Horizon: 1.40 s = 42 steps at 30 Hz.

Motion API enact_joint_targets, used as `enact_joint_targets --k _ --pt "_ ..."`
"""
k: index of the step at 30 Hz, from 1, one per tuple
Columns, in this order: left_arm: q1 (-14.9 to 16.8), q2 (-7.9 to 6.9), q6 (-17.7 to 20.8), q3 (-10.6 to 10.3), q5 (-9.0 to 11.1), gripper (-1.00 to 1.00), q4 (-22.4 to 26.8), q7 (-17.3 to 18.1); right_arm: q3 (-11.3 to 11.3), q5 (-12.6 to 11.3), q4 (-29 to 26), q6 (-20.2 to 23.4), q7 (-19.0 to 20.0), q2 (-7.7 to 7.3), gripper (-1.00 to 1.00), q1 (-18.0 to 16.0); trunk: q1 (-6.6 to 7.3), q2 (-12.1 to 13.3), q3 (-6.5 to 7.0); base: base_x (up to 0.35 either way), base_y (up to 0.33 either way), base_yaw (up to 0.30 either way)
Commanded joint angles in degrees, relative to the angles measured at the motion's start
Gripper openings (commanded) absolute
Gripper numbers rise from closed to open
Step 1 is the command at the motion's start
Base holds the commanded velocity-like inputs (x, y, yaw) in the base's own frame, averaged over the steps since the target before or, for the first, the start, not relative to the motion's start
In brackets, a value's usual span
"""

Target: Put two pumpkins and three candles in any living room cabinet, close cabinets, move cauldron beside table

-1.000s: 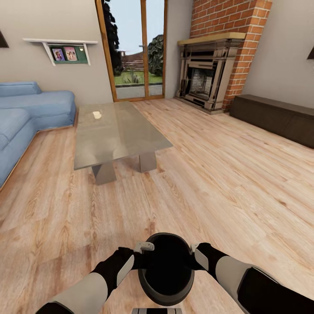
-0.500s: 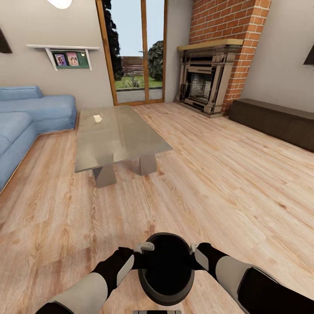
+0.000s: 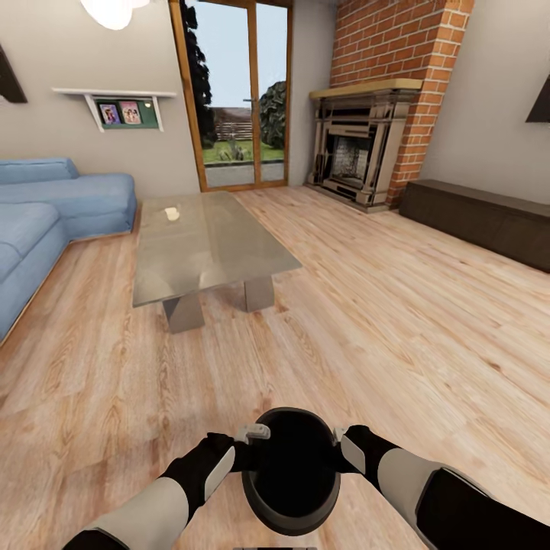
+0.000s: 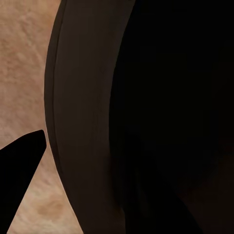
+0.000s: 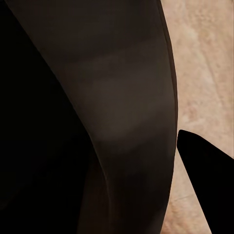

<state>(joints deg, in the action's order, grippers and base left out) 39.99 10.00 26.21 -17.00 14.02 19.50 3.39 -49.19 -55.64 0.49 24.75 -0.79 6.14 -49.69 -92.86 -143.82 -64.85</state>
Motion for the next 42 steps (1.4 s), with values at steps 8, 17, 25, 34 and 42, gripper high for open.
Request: enact_joint_targets --k 8,17,25,34,42 --pt "0.0 0.0 0.2 -0.3 -1.4 -1.0 -0.1 -2.1 0.2 -0.9 0.0 0.2 -0.1 0.02 -1.0 -0.1 0.01 0.0 0.7 0.0 0.0 0.0" --pt "0.0 0.0 0.2 -0.3 -1.4 -1.0 -0.1 -2.1 0.1 -0.9 0.0 0.2 -0.1 0.09 -1.0 -0.1 0.01 0.0 1.53 0.0 0.0 0.0" --pt "0.0 0.0 0.2 -0.3 -1.4 -1.0 -0.1 -2.1 0.2 -0.9 0.0 0.2 -0.1 0.08 -1.0 -0.1 0.01 0.0 2.06 0.0 0.0 0.0" --pt "0.0 0.0 0.2 -0.3 -1.4 -1.0 -0.1 -2.1 0.1 -0.8 0.0 0.2 -0.1 0.1 -1.0 -0.1 0.01 0.0 2.28 0.0 0.0 0.0" --pt "0.0 0.0 0.2 -0.3 -1.4 -1.0 -0.1 -2.1 0.1 -0.8 0.0 0.2 -0.1 0.08 -1.0 -0.1 0.01 0.0 2.99 0.0 0.0 0.0"
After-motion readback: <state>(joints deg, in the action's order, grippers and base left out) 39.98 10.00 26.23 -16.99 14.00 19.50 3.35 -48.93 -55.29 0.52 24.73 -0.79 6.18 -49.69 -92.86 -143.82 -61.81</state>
